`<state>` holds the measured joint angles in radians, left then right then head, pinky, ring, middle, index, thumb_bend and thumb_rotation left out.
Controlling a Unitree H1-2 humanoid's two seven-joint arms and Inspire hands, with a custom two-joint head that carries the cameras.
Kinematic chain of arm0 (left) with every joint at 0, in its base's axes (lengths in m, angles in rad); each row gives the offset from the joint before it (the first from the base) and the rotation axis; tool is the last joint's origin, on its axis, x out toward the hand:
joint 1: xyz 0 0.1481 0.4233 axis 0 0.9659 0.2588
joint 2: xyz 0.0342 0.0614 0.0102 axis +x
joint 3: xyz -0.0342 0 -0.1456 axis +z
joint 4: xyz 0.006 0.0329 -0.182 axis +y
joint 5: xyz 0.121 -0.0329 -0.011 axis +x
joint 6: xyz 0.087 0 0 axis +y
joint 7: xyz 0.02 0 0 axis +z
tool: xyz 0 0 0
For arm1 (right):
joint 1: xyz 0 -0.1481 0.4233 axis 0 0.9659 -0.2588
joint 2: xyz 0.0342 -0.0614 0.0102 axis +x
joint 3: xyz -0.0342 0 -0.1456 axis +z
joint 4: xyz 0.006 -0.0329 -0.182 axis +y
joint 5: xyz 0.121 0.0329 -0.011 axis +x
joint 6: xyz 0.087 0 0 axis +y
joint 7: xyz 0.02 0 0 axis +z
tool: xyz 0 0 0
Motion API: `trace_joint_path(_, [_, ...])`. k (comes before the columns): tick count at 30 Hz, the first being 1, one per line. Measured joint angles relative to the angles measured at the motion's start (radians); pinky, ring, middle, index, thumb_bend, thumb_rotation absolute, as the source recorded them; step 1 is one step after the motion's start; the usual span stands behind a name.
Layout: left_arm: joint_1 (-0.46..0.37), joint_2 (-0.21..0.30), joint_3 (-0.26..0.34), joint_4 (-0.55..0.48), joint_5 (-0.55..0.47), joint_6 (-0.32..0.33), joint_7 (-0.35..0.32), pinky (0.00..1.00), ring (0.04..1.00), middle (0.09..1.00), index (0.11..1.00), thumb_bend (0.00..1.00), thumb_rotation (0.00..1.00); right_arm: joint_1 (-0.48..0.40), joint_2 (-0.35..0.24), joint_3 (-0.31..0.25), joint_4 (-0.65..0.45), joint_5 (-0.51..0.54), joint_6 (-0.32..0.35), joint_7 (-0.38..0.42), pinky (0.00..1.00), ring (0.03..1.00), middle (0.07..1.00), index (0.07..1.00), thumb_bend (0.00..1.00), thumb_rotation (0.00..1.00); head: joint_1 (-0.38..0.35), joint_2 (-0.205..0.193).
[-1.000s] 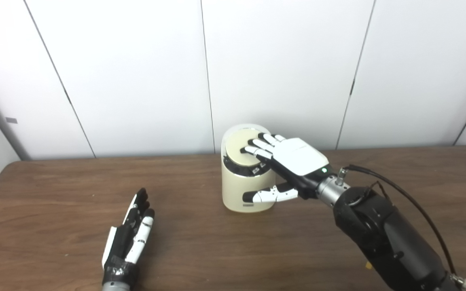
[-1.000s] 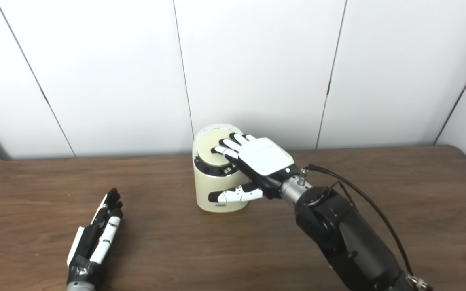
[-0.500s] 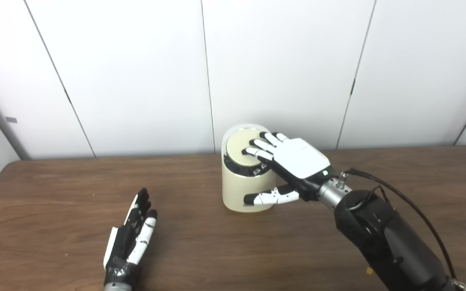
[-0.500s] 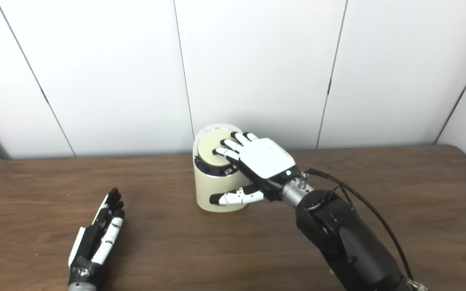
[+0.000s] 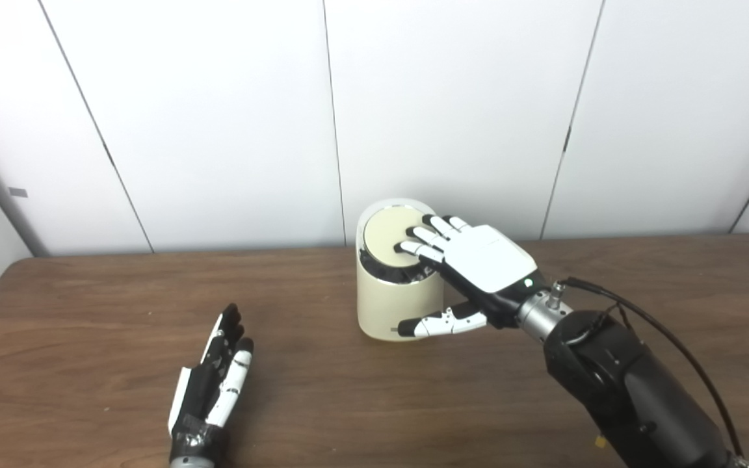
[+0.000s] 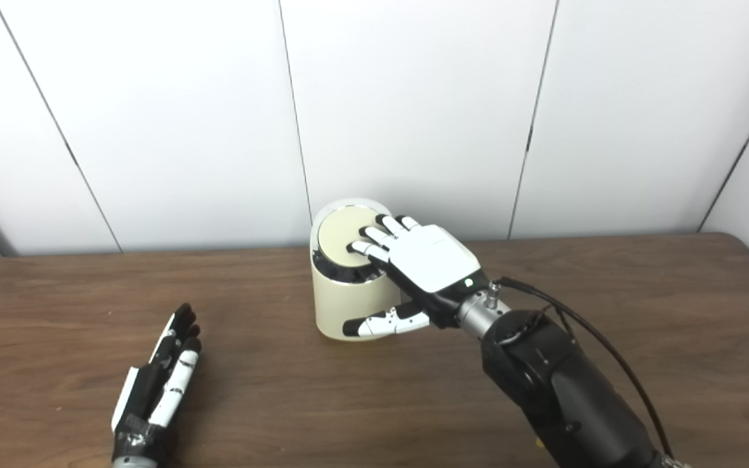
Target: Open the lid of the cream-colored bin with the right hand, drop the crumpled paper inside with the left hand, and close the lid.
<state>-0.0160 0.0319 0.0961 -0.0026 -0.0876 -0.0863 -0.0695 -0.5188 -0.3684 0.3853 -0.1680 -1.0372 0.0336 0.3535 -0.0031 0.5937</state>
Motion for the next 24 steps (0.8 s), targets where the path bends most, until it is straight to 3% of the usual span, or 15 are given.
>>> trace_joint_path(9, [0.001,-0.001,-0.001,-0.001,0.000,0.005,0.008,1.00,1.000,1.000,1.000,0.39,0.58,0.002,0.000,-0.008,0.001,0.008,-0.004,0.001,0.96,1.000,0.945,0.859,0.57,1.00,0.002,0.005])
trace_joint_path(24, [0.002,-0.001,-0.007,-0.002,0.000,0.005,0.009,1.00,1.000,1.000,1.000,0.31,0.56,-0.003,0.002,-0.008,0.019,0.019,-0.006,0.001,0.99,1.000,0.937,0.858,0.57,1.00,0.000,0.009])
